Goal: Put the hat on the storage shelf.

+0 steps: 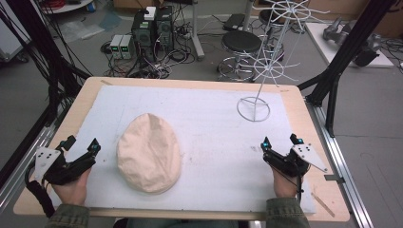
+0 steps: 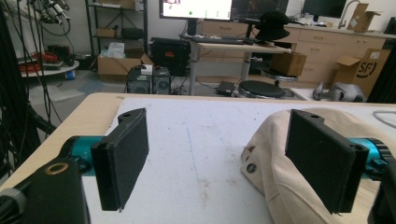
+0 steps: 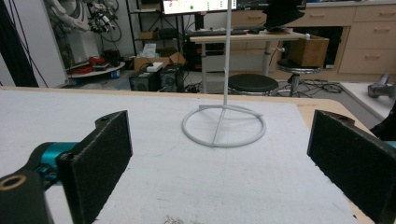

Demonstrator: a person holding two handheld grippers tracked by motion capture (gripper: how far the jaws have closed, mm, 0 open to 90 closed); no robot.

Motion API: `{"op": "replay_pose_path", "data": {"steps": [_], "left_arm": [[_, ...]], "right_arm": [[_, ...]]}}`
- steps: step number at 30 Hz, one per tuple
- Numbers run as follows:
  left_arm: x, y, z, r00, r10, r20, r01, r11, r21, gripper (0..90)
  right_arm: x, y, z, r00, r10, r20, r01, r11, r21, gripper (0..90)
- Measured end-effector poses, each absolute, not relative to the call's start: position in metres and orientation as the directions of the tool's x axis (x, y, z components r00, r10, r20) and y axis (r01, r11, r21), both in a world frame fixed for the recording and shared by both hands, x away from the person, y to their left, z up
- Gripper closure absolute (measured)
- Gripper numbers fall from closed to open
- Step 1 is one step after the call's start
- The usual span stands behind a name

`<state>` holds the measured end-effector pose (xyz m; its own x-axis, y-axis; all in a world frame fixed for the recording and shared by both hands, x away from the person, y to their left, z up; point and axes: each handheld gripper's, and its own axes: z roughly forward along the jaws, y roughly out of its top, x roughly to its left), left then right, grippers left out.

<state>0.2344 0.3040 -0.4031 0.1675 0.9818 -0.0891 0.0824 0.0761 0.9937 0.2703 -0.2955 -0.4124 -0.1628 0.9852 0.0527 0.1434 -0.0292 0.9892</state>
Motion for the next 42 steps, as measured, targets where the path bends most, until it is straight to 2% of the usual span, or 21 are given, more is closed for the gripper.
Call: {"op": "replay_pose_path", "data": {"steps": [9,24,42], "left_arm": [[0.237,0.289,-0.400,0.241,0.965,-0.100,0.113,0.074,0.991,21.8],[0.240,0.279,-0.399,0.257,0.960,-0.107,0.165,0.065,0.984,21.7],[0.249,0.261,-0.407,0.254,0.960,-0.117,0.300,0.037,0.953,20.9]], "right_arm": [[0.270,-0.296,-0.413,-0.168,0.985,0.050,0.146,-0.025,0.989,5.7],[0.270,-0.296,-0.413,-0.168,0.985,0.049,0.147,-0.025,0.989,5.7],[0.270,-0.295,-0.413,-0.163,0.985,0.050,0.147,-0.026,0.989,5.7]]}}
